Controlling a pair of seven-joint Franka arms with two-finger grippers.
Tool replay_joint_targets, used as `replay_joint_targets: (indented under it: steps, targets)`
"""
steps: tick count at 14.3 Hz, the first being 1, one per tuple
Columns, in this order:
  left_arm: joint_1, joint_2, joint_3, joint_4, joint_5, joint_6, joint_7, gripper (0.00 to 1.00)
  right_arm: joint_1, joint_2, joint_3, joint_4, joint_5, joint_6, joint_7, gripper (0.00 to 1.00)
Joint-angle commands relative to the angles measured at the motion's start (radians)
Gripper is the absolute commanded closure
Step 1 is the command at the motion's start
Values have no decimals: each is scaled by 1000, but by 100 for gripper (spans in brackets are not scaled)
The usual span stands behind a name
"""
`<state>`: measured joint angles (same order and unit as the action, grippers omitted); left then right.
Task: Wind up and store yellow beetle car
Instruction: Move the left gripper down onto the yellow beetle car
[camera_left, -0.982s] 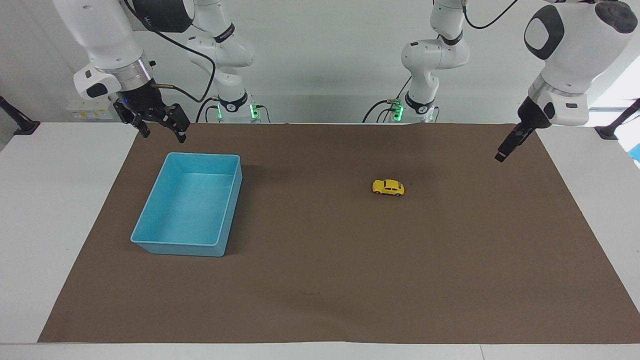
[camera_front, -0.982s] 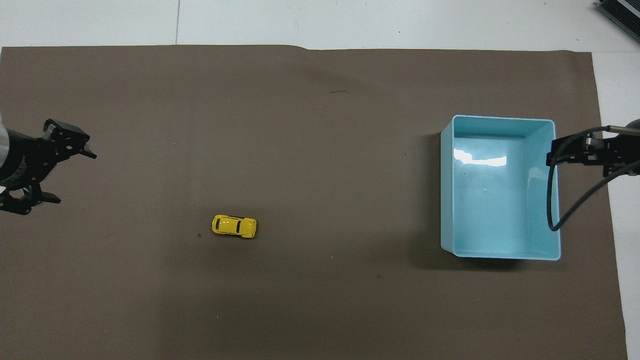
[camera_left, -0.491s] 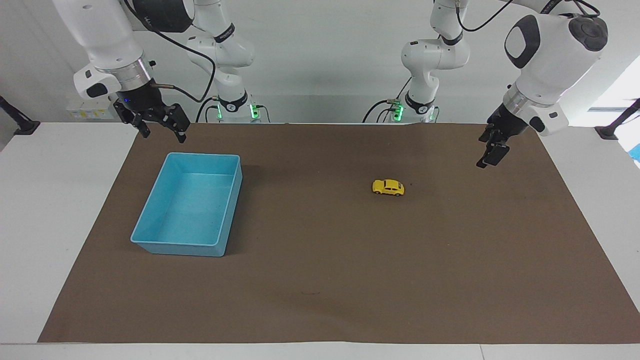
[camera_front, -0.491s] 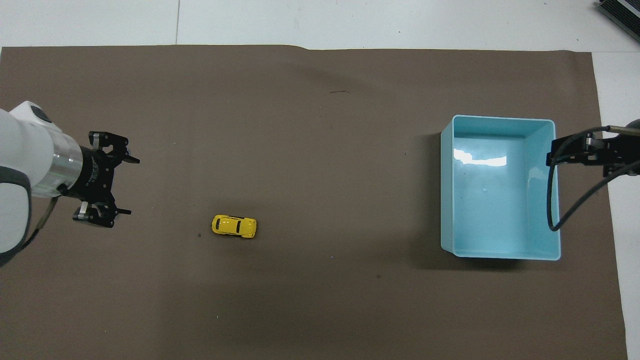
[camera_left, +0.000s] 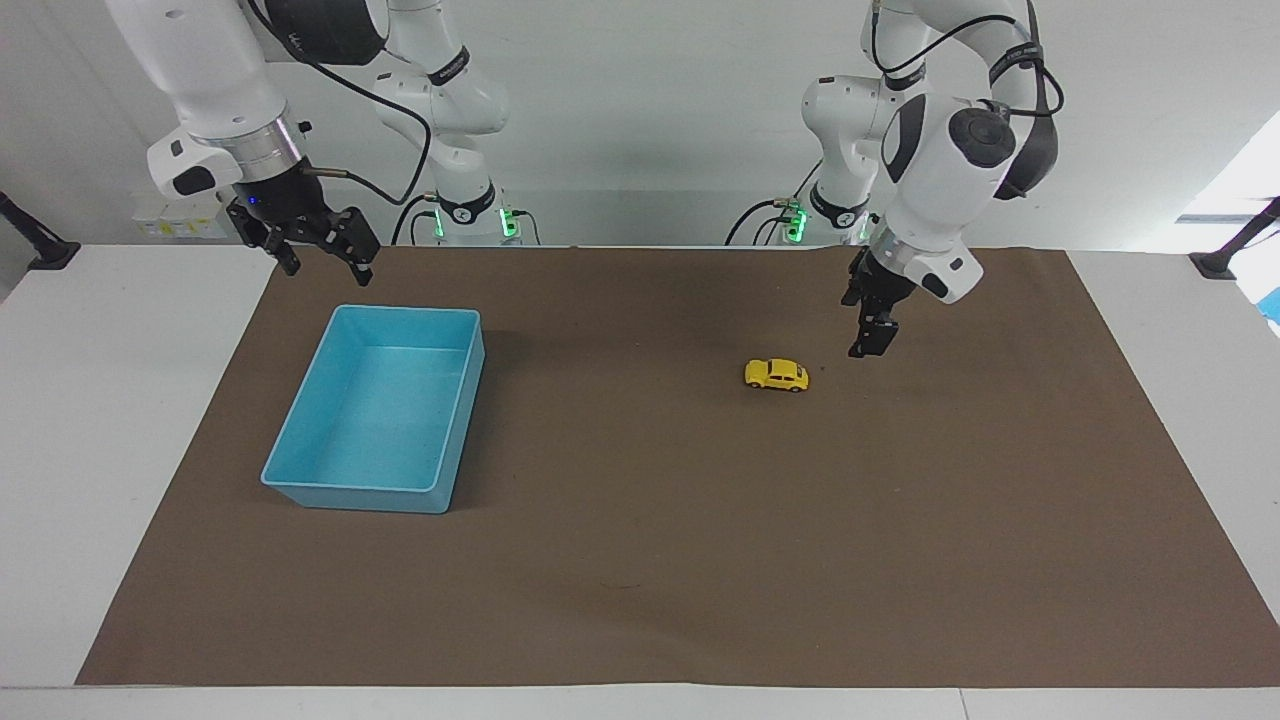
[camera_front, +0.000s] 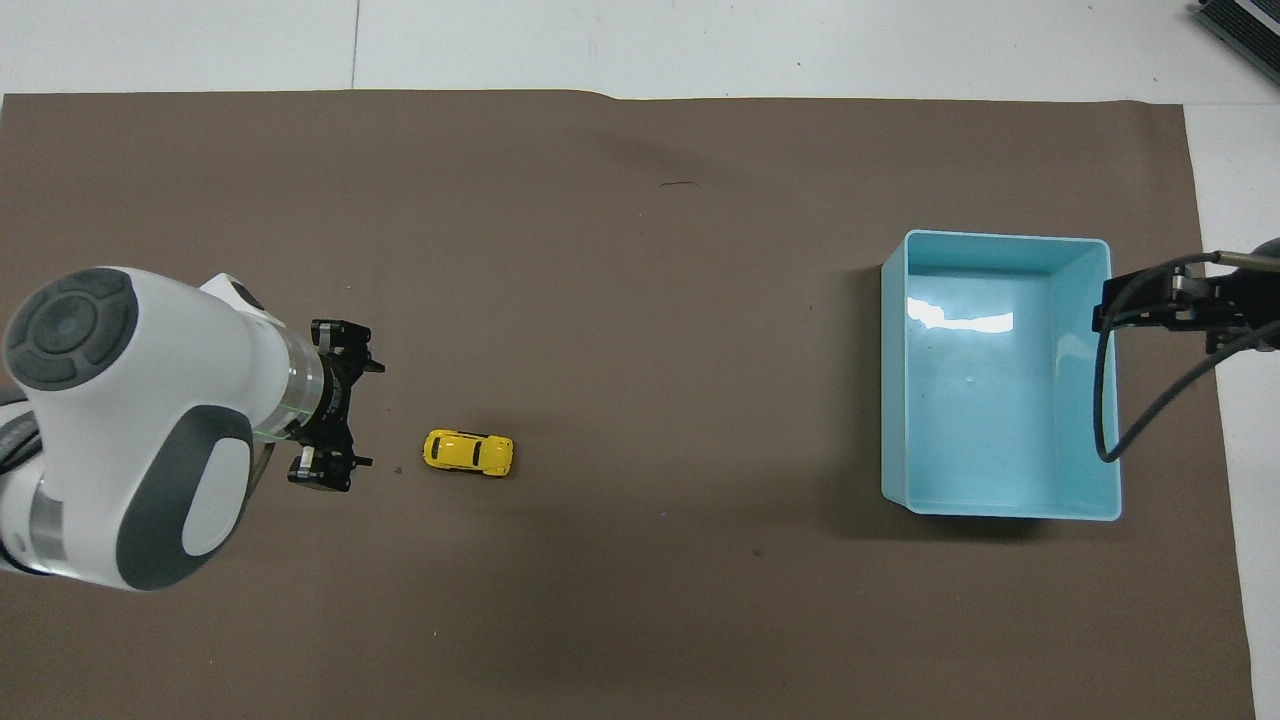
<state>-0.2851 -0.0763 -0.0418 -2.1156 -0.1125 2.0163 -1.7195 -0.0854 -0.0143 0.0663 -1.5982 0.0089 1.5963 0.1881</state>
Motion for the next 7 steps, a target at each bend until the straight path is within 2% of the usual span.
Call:
replay_joint_targets:
  steps: [1, 3, 7]
  targets:
    - [-95, 21, 17, -108, -9, 149, -104, 0, -11, -4, 9, -8, 6, 11, -18, 0]
    - [-141, 38, 19, -196, -9, 318, -191, 0, -11, -4, 9, -8, 6, 11, -18, 0]
    - [-174, 104, 20, -221, -9, 397, -206, 0, -11, -3, 9, -8, 6, 11, -18, 0]
